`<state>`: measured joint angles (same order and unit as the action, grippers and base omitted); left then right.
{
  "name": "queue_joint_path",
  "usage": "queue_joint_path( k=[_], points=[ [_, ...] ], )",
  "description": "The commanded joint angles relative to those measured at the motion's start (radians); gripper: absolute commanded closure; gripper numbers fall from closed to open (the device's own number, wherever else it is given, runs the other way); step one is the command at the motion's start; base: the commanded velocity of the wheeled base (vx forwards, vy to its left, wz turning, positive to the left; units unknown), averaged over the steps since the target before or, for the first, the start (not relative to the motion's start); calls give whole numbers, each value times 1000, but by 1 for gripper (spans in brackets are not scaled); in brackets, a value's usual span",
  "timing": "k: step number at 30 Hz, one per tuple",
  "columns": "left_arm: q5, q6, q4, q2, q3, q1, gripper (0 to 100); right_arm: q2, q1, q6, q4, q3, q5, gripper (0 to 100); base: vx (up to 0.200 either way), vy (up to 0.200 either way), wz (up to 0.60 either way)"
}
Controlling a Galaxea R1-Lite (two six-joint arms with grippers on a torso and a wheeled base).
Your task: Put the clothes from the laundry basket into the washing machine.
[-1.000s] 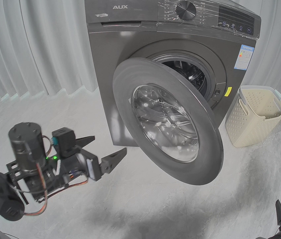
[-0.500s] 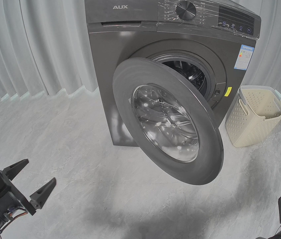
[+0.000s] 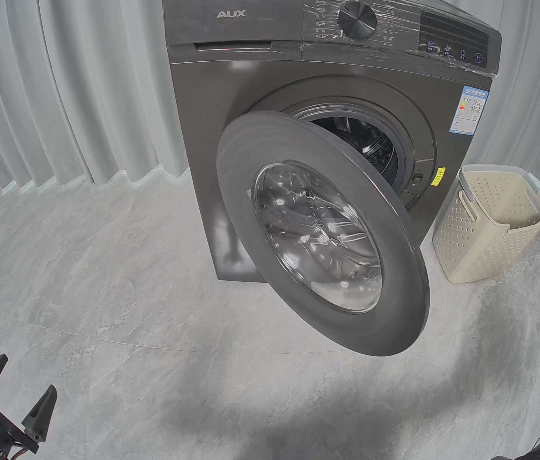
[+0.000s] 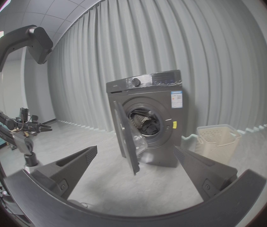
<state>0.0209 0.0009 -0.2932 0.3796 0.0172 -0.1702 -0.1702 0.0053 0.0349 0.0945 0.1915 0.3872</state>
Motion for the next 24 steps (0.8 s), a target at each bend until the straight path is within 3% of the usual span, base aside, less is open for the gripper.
queue_joint_path(
  k=[1, 5, 8, 11, 13, 15, 16, 17, 18, 20, 22, 23, 24],
  points=[
    [-71, -5, 227, -301, -17, 126, 0, -525, 48, -66, 113, 164, 209, 0, 0, 0, 0],
    [-91, -28, 224, -315, -17, 129, 0, -704, 176, -89, 174, 190, 190, 0, 0, 0, 0],
    [-139, -78, 224, -314, -17, 129, 0, -848, 292, -58, 212, 204, 122, 0, 0, 0, 0],
    [-88, -127, 241, -311, -11, 136, 0, -943, 332, -32, 284, 209, 73, 0, 0, 0, 0],
    [-42, -121, 238, -318, -14, 164, 0, -983, 344, -27, 343, 207, 65, 0, 0, 0, 0],
    [-55, -107, 238, -330, -14, 173, 0, -1002, 358, -26, 366, 209, 62, 0, 0, 0, 0],
    [-173, -58, 244, -380, -13, 170, 0, -1031, 384, -24, 395, 215, 55, 0, 0, 0, 0],
    [-231, -51, 253, -380, -8, 170, 0, -1045, 390, -23, 401, 221, 39, 0, 0, 0, 0],
    [-243, -56, 263, -380, -5, 170, 0, -1054, 394, -20, 404, 226, 24, 0, 0, 0, 0],
    [-199, -76, 270, -380, -2, 172, 0, -1068, 394, -6, 406, 227, 7, 0, 0, 0, 0],
    [-58, -78, 275, -377, 1, 172, 0, -1078, 392, 5, 416, 229, 4, 0, 0, 0, 0],
    [7, -64, 279, -378, -2, 172, 0, -1080, 392, 7, 421, 227, 4, 0, 0, 0, 0],
    [47, -55, 279, -380, -8, 170, 0, -1080, 392, 8, 429, 229, 2, 0, 0, 0, 0]
  ],
)
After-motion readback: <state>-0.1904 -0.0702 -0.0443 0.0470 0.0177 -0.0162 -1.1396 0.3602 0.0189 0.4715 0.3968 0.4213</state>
